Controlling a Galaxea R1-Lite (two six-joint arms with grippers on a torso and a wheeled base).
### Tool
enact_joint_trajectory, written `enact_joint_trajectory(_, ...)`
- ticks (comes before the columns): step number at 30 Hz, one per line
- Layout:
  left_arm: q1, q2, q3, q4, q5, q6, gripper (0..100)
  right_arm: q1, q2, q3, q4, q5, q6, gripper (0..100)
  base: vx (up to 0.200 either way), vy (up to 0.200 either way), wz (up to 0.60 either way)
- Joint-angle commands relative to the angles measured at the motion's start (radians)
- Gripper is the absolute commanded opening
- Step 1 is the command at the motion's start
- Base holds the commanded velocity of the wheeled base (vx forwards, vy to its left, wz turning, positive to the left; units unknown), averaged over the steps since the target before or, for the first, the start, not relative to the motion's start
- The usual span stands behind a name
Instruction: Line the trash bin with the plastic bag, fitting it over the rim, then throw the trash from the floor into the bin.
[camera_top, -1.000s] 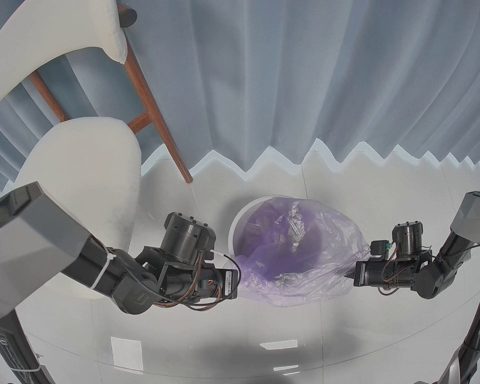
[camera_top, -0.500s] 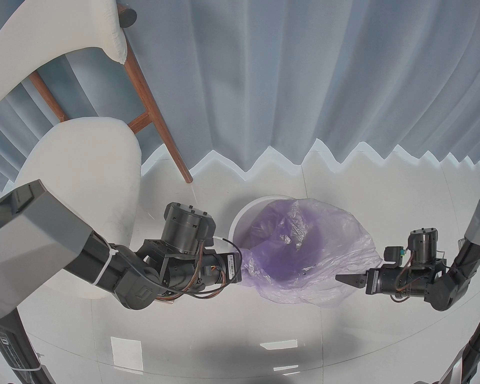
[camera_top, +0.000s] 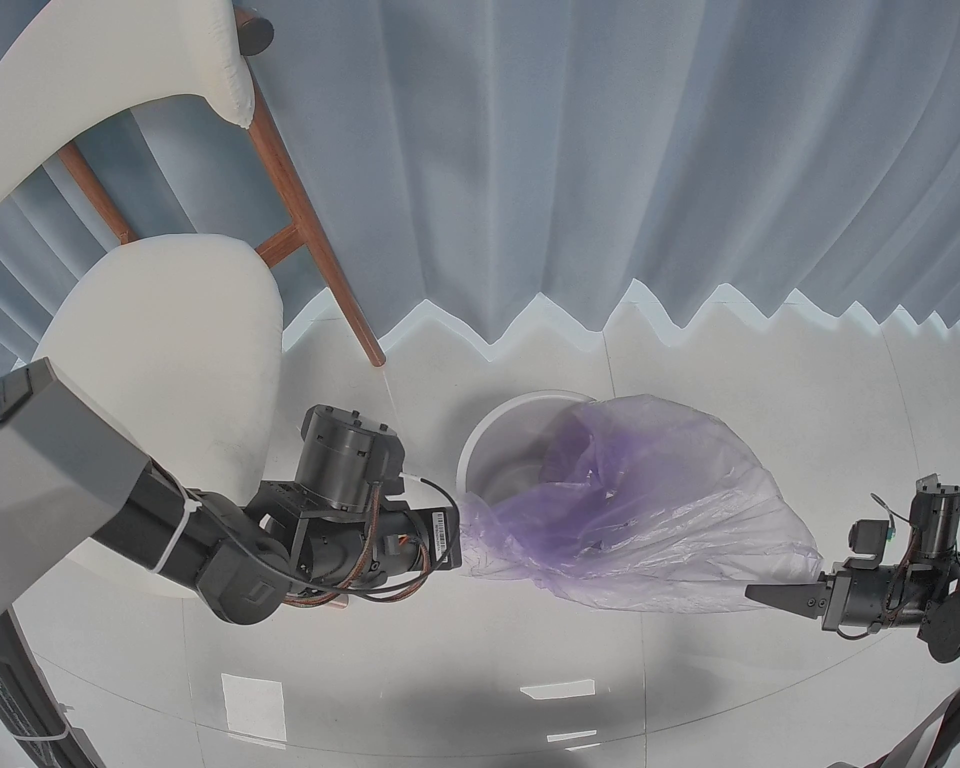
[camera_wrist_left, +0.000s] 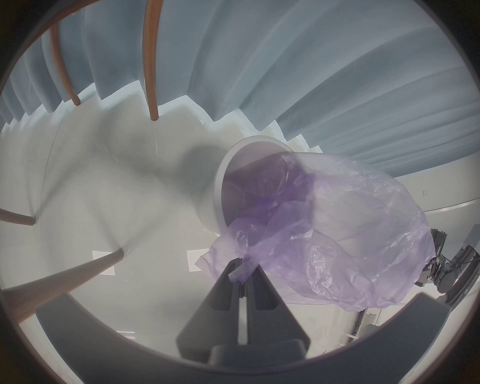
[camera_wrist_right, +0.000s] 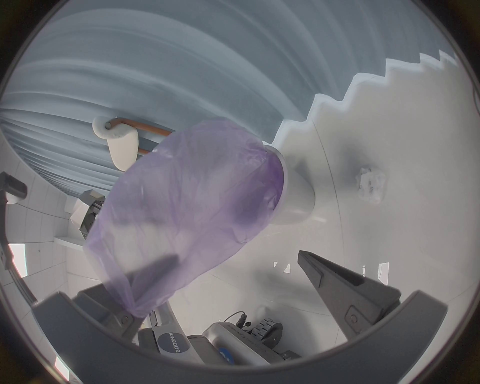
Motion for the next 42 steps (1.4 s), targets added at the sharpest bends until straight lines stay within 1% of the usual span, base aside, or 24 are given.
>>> enact_joint_trajectory(1,0.0,-0.026,0.027,-0.002,0.001,0.001,0,-0.039,-0.052,0.029,-0.001,0.02,-0.001,100,0.0,0.0,0.0)
enact_joint_trajectory(5,-0.001,-0.029,0.023,-0.003,0.001,-0.003,0,-0.022,-0.037,0.056,0.002,0.018,-0.009,100,0.0,0.0,0.0)
enact_joint_trajectory(6,-0.003,-0.03,0.02,-0.003,0.001,-0.005,0,0.036,-0.011,0.041,-0.003,0.01,-0.004,100,0.0,0.0,0.0)
enact_joint_trajectory(7,-0.003,-0.03,0.02,-0.003,0.001,-0.005,0,0.036,-0.011,0.041,-0.003,0.01,-0.004,100,0.0,0.0,0.0)
enact_joint_trajectory(9,0.0,-0.049,0.023,-0.002,0.007,-0.006,0,0.082,0.049,-0.034,-0.023,-0.031,0.007,100,0.0,0.0,0.0)
enact_joint_trajectory(12,0.005,-0.055,0.029,-0.002,0.013,-0.006,0,0.113,0.091,-0.097,-0.049,-0.039,0.024,100,0.0,0.0,0.0)
enact_joint_trajectory(14,0.019,-0.07,0.035,0.0,0.039,-0.008,0,0.176,0.155,-0.182,-0.073,-0.045,0.05,100,0.0,0.0,0.0)
enact_joint_trajectory(16,0.022,-0.076,0.038,0.0,0.041,-0.009,0,0.245,0.213,-0.224,-0.079,-0.071,0.051,100,0.0,0.0,0.0)
enact_joint_trajectory(19,0.023,-0.067,0.044,0.001,0.045,-0.023,0,0.323,0.321,-0.266,-0.125,-0.123,0.02,100,0.0,0.0,0.0)
enact_joint_trajectory(21,0.023,-0.062,0.041,0.001,0.061,-0.029,0,0.351,0.391,-0.28,-0.202,-0.141,-0.027,100,0.0,0.0,0.0)
enact_joint_trajectory(22,0.023,-0.059,0.038,0.0,0.068,-0.029,0,0.354,0.439,-0.277,-0.276,-0.145,-0.059,100,0.0,0.0,0.0)
enact_joint_trajectory(23,0.023,-0.058,0.037,0.0,0.071,-0.029,0,0.354,0.454,-0.274,-0.306,-0.145,-0.069,100,0.0,0.0,0.0)
enact_joint_trajectory(24,0.023,-0.055,0.033,0.0,0.073,-0.029,0,0.352,0.499,-0.247,-0.428,-0.145,-0.095,100,0.0,0.0,0.0)
enact_joint_trajectory(26,0.023,-0.055,0.033,0.0,0.073,-0.029,0,0.344,0.52,-0.192,-0.566,-0.141,-0.098,100,0.0,0.0,0.0)
enact_joint_trajectory(27,0.023,-0.055,0.033,0.0,0.075,-0.029,0,0.335,0.517,-0.171,-0.595,-0.137,-0.104,100,0.0,0.0,0.0)
enact_joint_trajectory(29,0.023,-0.055,0.033,0.0,0.075,-0.029,0,0.315,0.491,-0.139,-0.595,-0.126,-0.118,100,0.0,0.0,0.0)
enact_joint_trajectory(31,0.023,-0.055,0.033,0.0,0.075,-0.029,0,0.229,0.399,-0.077,-0.587,-0.091,-0.125,100,0.0,0.0,0.0)
enact_joint_trajectory(32,0.023,-0.053,0.033,-0.002,0.075,-0.029,0,0.223,0.396,-0.074,-0.587,-0.088,-0.125,100,0.0,0.0,0.0)
enact_joint_trajectory(34,0.023,-0.055,0.032,0.0,0.075,-0.029,0,0.114,0.336,-0.04,-0.589,-0.054,-0.095,100,0.0,0.0,0.0)
enact_joint_trajectory(35,0.025,-0.055,0.032,0.0,0.075,-0.031,0,0.098,0.324,-0.037,-0.589,-0.048,-0.088,100,0.0,0.0,0.0)
enact_joint_trajectory(36,0.026,-0.055,0.037,0.0,0.075,-0.031,0,0.042,0.284,-0.013,-0.586,-0.023,-0.053,100,0.0,0.0,0.0)
enact_joint_trajectory(39,0.033,-0.055,0.041,0.0,0.075,-0.038,0,0.007,0.249,0.067,-0.589,0.049,-0.024,100,0.0,0.0,0.0)
enact_joint_trajectory(41,0.033,-0.055,0.04,0.0,0.076,-0.045,0,0.007,0.226,0.098,-0.575,0.112,-0.055,100,0.0,0.0,0.0)
enact_joint_trajectory(42,0.033,-0.055,0.04,0.0,0.075,-0.045,0,0.005,0.224,0.098,-0.576,0.124,-0.065,100,0.0,0.0,0.0)
